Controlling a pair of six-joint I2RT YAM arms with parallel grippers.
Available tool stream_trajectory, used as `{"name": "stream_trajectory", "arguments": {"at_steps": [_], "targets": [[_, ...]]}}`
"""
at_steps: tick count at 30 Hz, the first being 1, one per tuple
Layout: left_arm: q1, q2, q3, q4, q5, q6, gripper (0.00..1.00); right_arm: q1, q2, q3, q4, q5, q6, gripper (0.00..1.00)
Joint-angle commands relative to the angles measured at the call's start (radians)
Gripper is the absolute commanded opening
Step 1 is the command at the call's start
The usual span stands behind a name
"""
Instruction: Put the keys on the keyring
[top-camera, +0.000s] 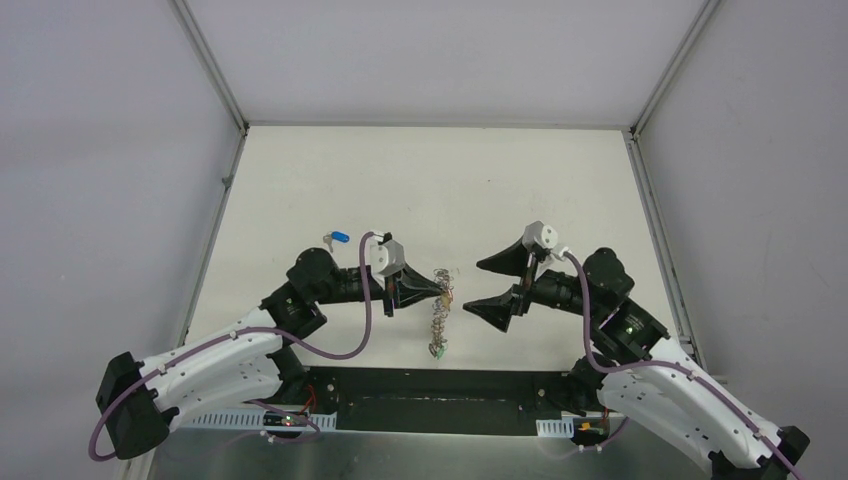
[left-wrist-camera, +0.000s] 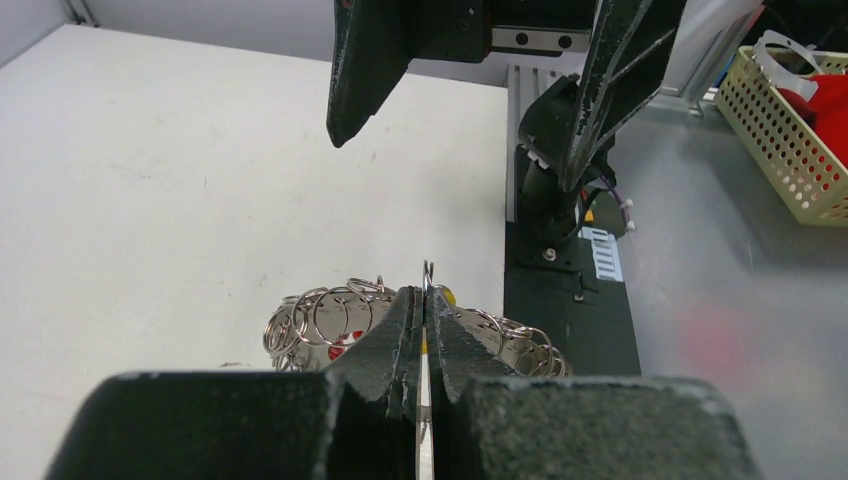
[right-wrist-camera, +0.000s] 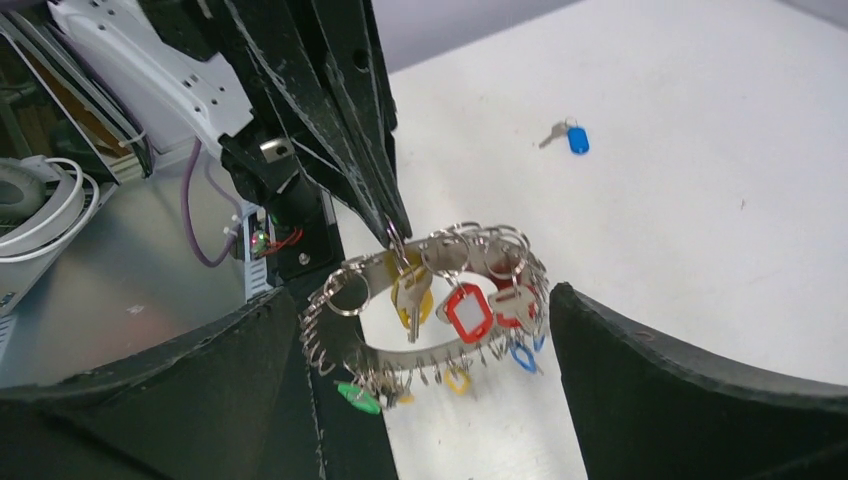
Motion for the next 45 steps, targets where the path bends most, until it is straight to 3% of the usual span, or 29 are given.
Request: {"name": "stream_trajectory", "arguments": {"at_steps": [1, 8, 11, 17, 18, 27, 32, 38, 45], "targets": [[-0.009, 0.011, -0.005, 0.222, -0.006, -0.060, 0.00, -0.001, 0.000, -0.021, 0.227, -0.070, 0.005, 1.00], [-0.010, 0.037, -0.022, 0.333, 0.004, -0.096, 0.00, -0.002, 0.002, -0.075, 0.387, -0.144, -0.009, 0.99], [-0.011, 0.043, -0.028, 0.373, 0.023, -0.100, 0.00, 0.000, 0.009, -0.082, 0.405, -0.162, -0.030, 0.94], [-0.009, 0.035, -0.031, 0.382, 0.036, -0.103, 0.00, -0.002, 0.046, -0.074, 0.416, -0.205, -0.046, 0.78], [-0.009, 0.033, -0.033, 0.382, 0.035, -0.103, 0.00, -0.001, 0.054, -0.071, 0.416, -0.211, -0.053, 0.69], [-0.010, 0.018, -0.036, 0.375, 0.027, -0.102, 0.00, -0.001, 0.133, -0.068, 0.475, -0.263, -0.050, 0.41], [-0.010, 0.010, -0.036, 0.369, 0.026, -0.102, 0.00, -0.001, 0.146, -0.076, 0.506, -0.244, -0.046, 0.39], [-0.009, 0.003, -0.036, 0.364, 0.019, -0.099, 0.00, -0.001, 0.173, -0.074, 0.522, -0.270, -0.032, 0.25], [-0.009, 0.001, -0.033, 0.364, 0.012, -0.097, 0.00, 0.000, 0.195, -0.076, 0.545, -0.287, -0.026, 0.22]]}}
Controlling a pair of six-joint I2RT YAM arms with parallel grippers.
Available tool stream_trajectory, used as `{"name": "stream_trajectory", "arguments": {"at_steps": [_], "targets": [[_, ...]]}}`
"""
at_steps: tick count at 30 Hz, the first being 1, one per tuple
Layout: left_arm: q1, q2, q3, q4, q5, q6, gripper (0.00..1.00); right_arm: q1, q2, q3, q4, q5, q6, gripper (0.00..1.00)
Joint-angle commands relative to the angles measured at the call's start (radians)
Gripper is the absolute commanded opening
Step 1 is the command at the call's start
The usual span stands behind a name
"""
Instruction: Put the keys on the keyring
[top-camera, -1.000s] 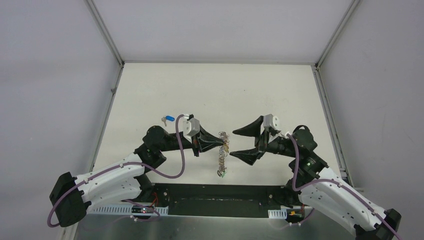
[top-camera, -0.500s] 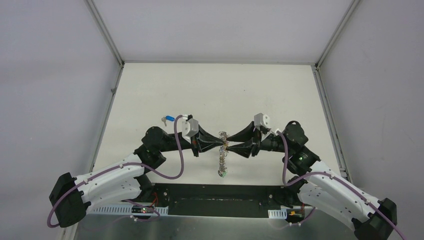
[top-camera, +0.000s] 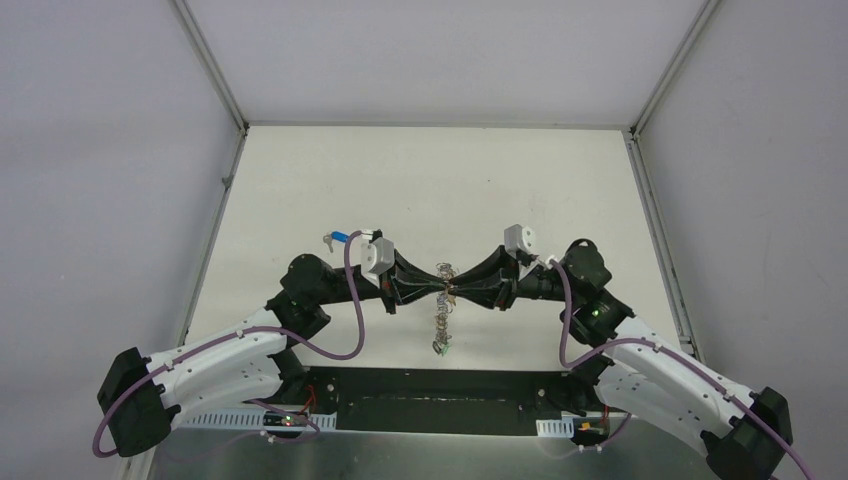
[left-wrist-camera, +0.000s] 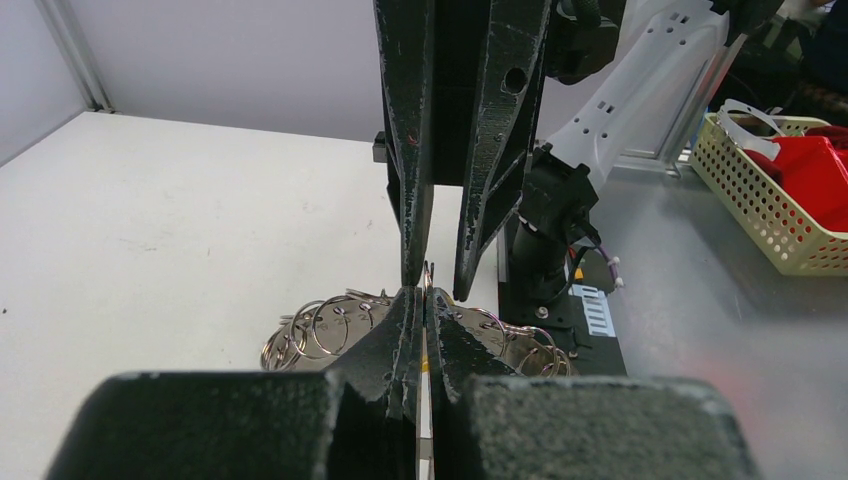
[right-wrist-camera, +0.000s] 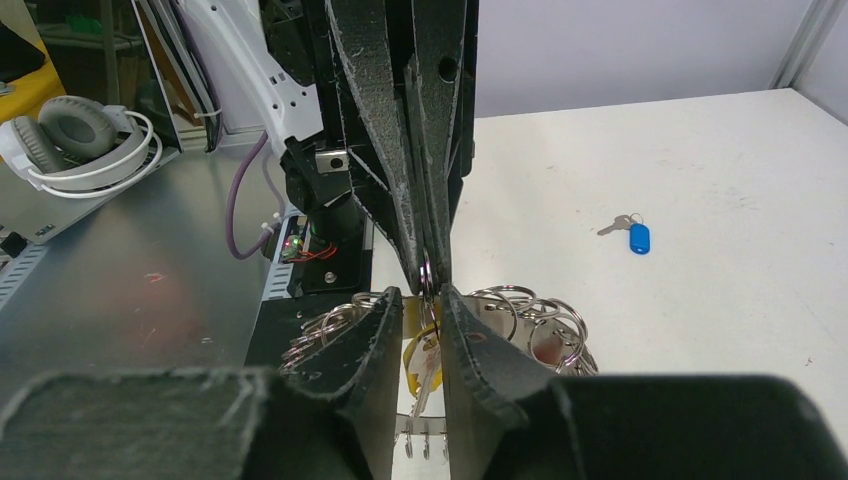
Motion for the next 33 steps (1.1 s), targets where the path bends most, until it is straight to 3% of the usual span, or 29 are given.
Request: {"name": "stream_trajectory", "arguments": {"at_steps": [1, 7, 14, 20, 22, 28, 33], "targets": [[-0.010, -0.026, 0.016, 0.093, 0.004, -0.009, 0.00, -0.001, 0.009, 0.009, 0.076, -0.037, 0.006, 0.21], [-0.010, -0.030, 0.013, 0.091, 0.001, -0.010, 0.00, 0.000, 0.015, 0.009, 0.081, -0.048, 0.009, 0.00], [-0.010, -0.043, 0.017, 0.039, -0.005, -0.005, 0.00, 0.000, 0.001, 0.022, -0.001, -0.063, -0.029, 0.00], [-0.010, -0.095, 0.069, -0.177, -0.011, 0.056, 0.31, 0.000, -0.011, 0.116, -0.302, -0.053, -0.147, 0.00], [-0.010, -0.116, 0.084, -0.249, -0.015, 0.086, 0.36, 0.000, -0.013, 0.157, -0.414, -0.043, -0.187, 0.00], [-0.009, -0.127, 0.147, -0.447, -0.019, 0.154, 0.39, 0.000, 0.033, 0.299, -0.721, -0.011, -0.274, 0.00], [-0.010, -0.062, 0.183, -0.484, 0.017, 0.164, 0.39, -0.001, 0.107, 0.428, -0.973, 0.012, -0.335, 0.00]]}}
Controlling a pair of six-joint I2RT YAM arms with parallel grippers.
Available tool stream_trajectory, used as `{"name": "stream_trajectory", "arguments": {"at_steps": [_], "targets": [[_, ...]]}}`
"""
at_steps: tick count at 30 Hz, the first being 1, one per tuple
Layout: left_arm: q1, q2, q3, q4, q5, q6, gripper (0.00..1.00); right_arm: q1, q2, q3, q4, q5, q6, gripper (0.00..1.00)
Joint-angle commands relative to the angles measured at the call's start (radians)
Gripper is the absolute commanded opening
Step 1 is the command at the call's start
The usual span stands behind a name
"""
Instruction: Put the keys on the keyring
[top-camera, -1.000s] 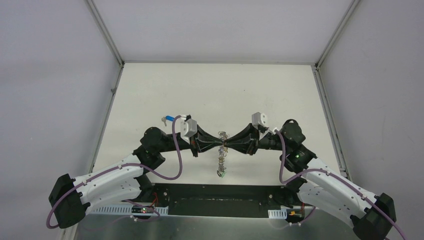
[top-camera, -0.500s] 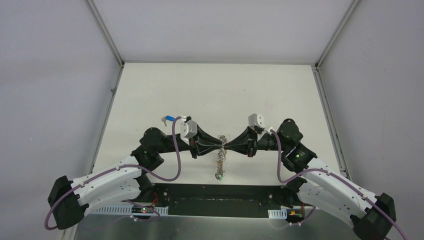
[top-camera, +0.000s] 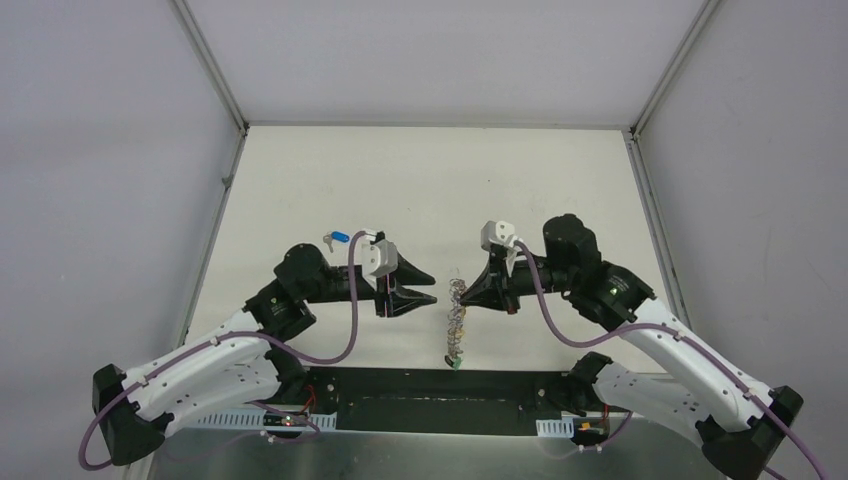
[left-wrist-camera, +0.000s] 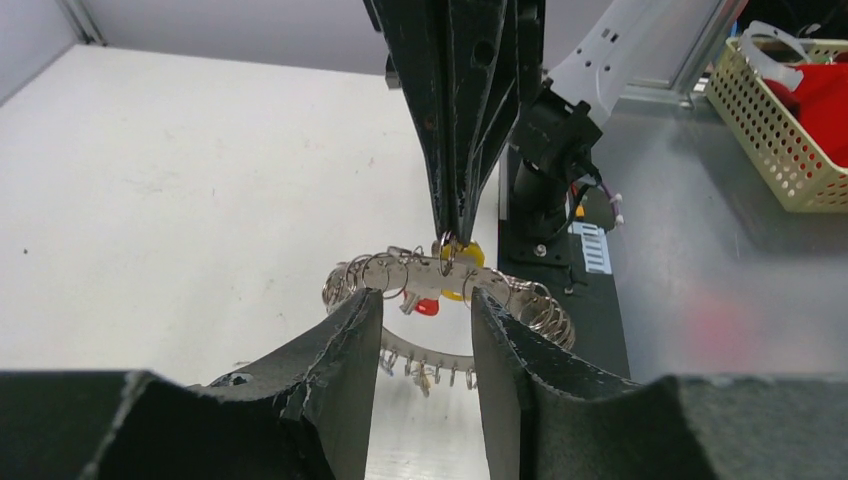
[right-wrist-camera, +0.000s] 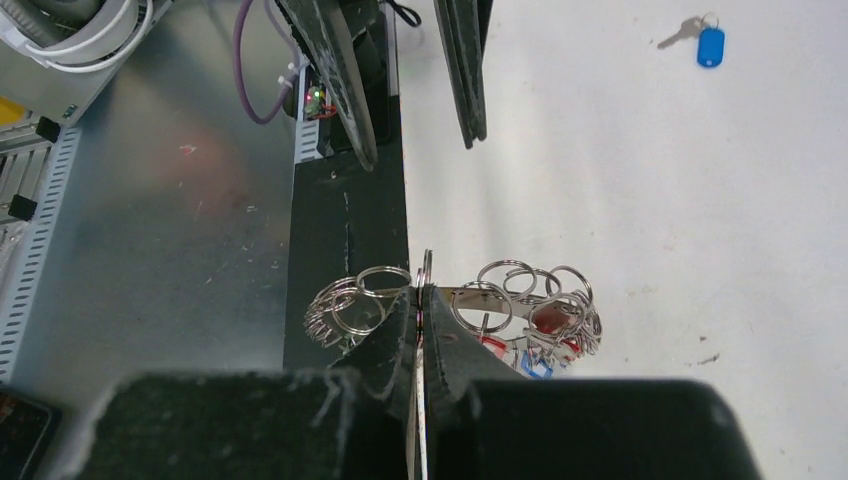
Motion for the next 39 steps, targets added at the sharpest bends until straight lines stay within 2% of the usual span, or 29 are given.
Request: {"name": "stream_trajectory", "arguments": {"at_steps": [1, 6, 11, 18, 21, 23, 25, 33, 39], "targets": [[-0.006, 0.061, 0.059, -0.072, 0.030, 0.043, 0.39, 0.001, 0.054, 0.144, -0.266, 0.033, -0.099, 0.00], [-0.028, 0.149, 0.098, -0.086, 0.040, 0.069, 0.38, 0.000, 0.102, 0.246, -0.463, 0.103, -0.155, 0.00], [-0.092, 0.217, 0.111, -0.057, 0.006, 0.113, 0.36, 0.001, 0.110, 0.283, -0.533, 0.122, -0.160, 0.00], [-0.162, 0.292, 0.081, 0.115, -0.035, 0.100, 0.35, 0.001, 0.126, 0.293, -0.560, 0.089, -0.136, 0.00], [-0.172, 0.313, 0.040, 0.248, -0.041, 0.081, 0.34, 0.001, 0.120, 0.279, -0.549, 0.079, -0.133, 0.00], [-0.176, 0.325, 0.026, 0.289, -0.044, 0.049, 0.30, 0.001, 0.112, 0.269, -0.534, 0.077, -0.127, 0.00], [-0.180, 0.338, 0.033, 0.284, -0.034, 0.052, 0.27, 0.001, 0.106, 0.263, -0.524, 0.077, -0.122, 0.00], [-0.188, 0.371, 0.049, 0.267, -0.013, 0.068, 0.25, 0.002, 0.105, 0.250, -0.502, 0.071, -0.110, 0.00], [-0.192, 0.395, 0.060, 0.270, 0.041, 0.069, 0.15, 0.001, 0.113, 0.248, -0.491, 0.069, -0.102, 0.00]]}}
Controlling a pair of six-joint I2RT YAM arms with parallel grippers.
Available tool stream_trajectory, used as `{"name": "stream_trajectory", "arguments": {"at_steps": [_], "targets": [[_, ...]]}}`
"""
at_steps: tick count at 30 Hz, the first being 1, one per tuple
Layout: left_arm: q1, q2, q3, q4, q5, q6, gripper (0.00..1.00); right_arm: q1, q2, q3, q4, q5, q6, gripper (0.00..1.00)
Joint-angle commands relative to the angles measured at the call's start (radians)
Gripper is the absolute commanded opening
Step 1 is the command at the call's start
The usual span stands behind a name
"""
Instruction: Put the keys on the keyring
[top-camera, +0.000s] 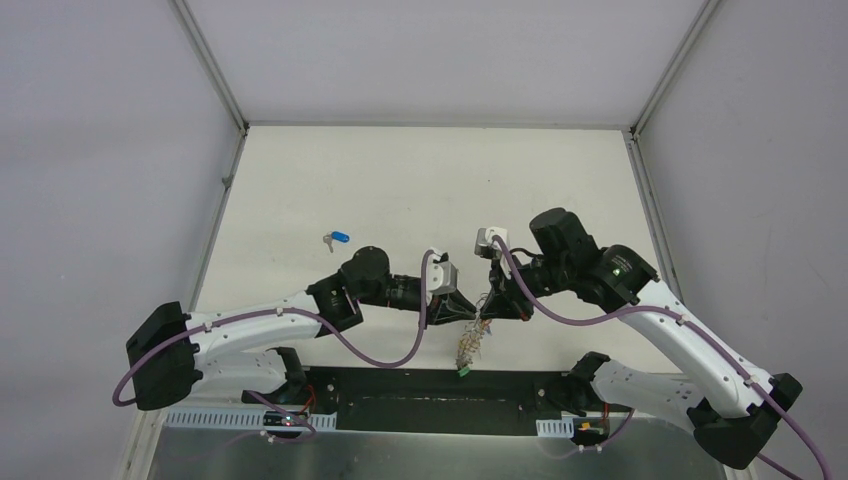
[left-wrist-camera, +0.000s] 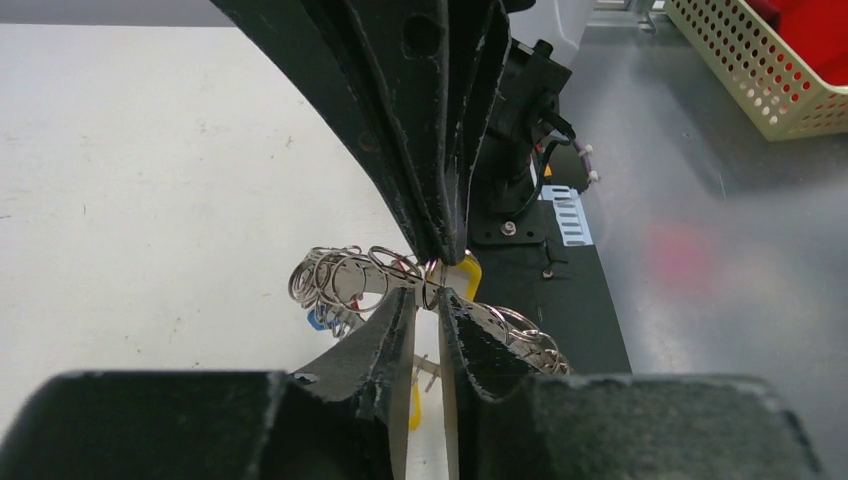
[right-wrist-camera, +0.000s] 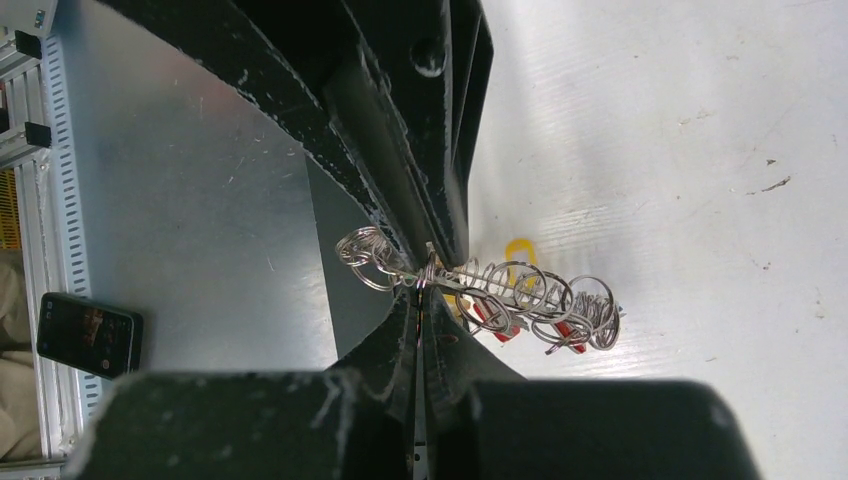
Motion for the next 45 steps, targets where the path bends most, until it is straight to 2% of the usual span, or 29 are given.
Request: {"name": "stream_trajectory", "arguments": {"at_steps": [1, 6, 9, 12, 14, 16, 21, 23, 25, 26, 29, 30, 35, 45], "targets": [[-0.016, 0.013, 0.027, 0.060, 0.050, 0.003, 0.14, 0.001, -0.014, 0.009, 0.072, -0.038, 0.015, 0.00], [-0.017, 0.009, 0.025, 0.067, 0.046, 0.003, 0.10, 0.001, -0.012, 0.003, 0.072, -0.036, 0.012, 0.00], [-0.017, 0.004, 0.025, 0.071, 0.040, 0.003, 0.17, 0.001, -0.012, -0.003, 0.073, -0.038, 0.013, 0.00], [-0.019, 0.000, 0.021, 0.084, 0.039, 0.003, 0.17, 0.000, -0.013, -0.008, 0.076, -0.038, 0.016, 0.00], [-0.021, 0.003, 0.022, 0.091, 0.046, 0.003, 0.13, 0.001, -0.013, -0.011, 0.083, -0.038, 0.019, 0.00], [-0.023, 0.008, 0.026, 0.092, 0.054, 0.003, 0.02, 0.001, -0.015, -0.012, 0.087, -0.038, 0.021, 0.00], [-0.024, 0.006, 0.018, 0.091, 0.040, 0.003, 0.00, 0.001, -0.016, -0.015, 0.104, 0.000, 0.040, 0.01], [-0.025, -0.007, 0.005, 0.095, 0.019, 0.003, 0.00, 0.001, -0.019, -0.012, 0.105, 0.020, 0.045, 0.11], [-0.024, -0.026, -0.016, 0.120, -0.009, 0.001, 0.00, -0.001, -0.030, -0.009, 0.113, 0.040, 0.051, 0.28], [-0.024, -0.036, -0.031, 0.142, -0.032, -0.004, 0.00, 0.000, -0.042, -0.013, 0.124, 0.050, 0.057, 0.41], [-0.024, -0.067, -0.077, 0.227, -0.069, -0.032, 0.00, 0.000, -0.098, -0.042, 0.188, 0.082, 0.098, 0.64], [-0.024, -0.074, -0.087, 0.252, -0.073, -0.041, 0.00, -0.001, -0.118, -0.052, 0.211, 0.091, 0.116, 0.69], [-0.024, -0.114, -0.124, 0.360, -0.098, -0.073, 0.00, -0.006, -0.214, -0.098, 0.327, 0.083, 0.196, 0.71], [-0.024, -0.135, -0.195, 0.605, -0.136, -0.106, 0.00, -0.067, -0.301, -0.200, 0.532, -0.042, 0.300, 0.65]]}}
